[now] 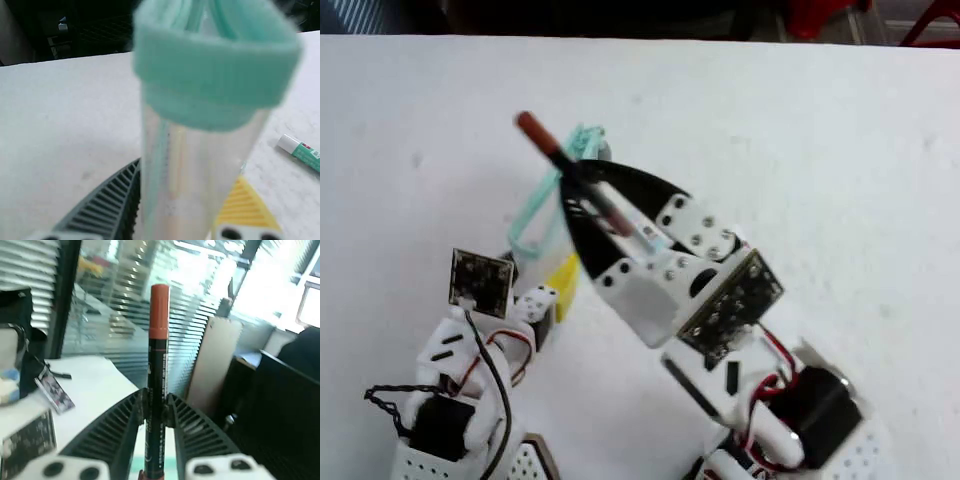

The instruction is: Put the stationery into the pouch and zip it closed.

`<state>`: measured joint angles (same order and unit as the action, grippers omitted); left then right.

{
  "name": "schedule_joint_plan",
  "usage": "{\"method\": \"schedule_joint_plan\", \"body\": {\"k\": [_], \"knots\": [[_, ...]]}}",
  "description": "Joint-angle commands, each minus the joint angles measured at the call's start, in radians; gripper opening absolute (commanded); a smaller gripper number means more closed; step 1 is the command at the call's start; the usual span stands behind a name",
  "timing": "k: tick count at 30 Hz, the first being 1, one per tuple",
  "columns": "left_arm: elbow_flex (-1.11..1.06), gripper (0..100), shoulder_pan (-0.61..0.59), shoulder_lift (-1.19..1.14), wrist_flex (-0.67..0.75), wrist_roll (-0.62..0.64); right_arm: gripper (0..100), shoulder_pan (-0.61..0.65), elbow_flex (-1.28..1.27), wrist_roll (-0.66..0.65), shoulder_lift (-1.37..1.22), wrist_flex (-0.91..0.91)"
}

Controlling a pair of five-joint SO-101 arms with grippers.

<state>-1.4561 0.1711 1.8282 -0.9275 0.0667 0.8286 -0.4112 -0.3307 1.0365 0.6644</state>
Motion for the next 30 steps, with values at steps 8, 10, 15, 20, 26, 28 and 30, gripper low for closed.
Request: {"method": "schedule_joint_plan", "body": {"k": [8, 10, 15, 20, 26, 28, 30], "knots": [[0.012, 22, 0.016, -0.005, -0.006, -0.011, 1.6, 0.051, 0.012, 0.0, -0.236, -0.315], [0.012, 22, 0.016, -0.005, -0.005, -0.011, 1.6, 0.076, 0.012, 0.002, -0.278, -0.337], [0.012, 22, 0.015, -0.005, -0.005, -0.011, 1.6, 0.101, 0.008, 0.002, -0.358, -0.351], [0.012, 22, 0.013, -0.005, -0.002, -0.011, 1.6, 0.097, -0.017, 0.002, -0.346, -0.289], [0.014, 22, 0.007, -0.005, -0.002, -0.009, 1.6, 0.054, -0.103, 0.0, -0.259, -0.268], [0.014, 22, 0.007, -0.005, -0.002, -0.008, 1.6, 0.021, -0.129, 0.0, -0.223, -0.268], [0.014, 22, 0.007, -0.005, -0.002, -0.008, 1.6, -0.008, -0.157, 0.0, -0.186, -0.268]]}}
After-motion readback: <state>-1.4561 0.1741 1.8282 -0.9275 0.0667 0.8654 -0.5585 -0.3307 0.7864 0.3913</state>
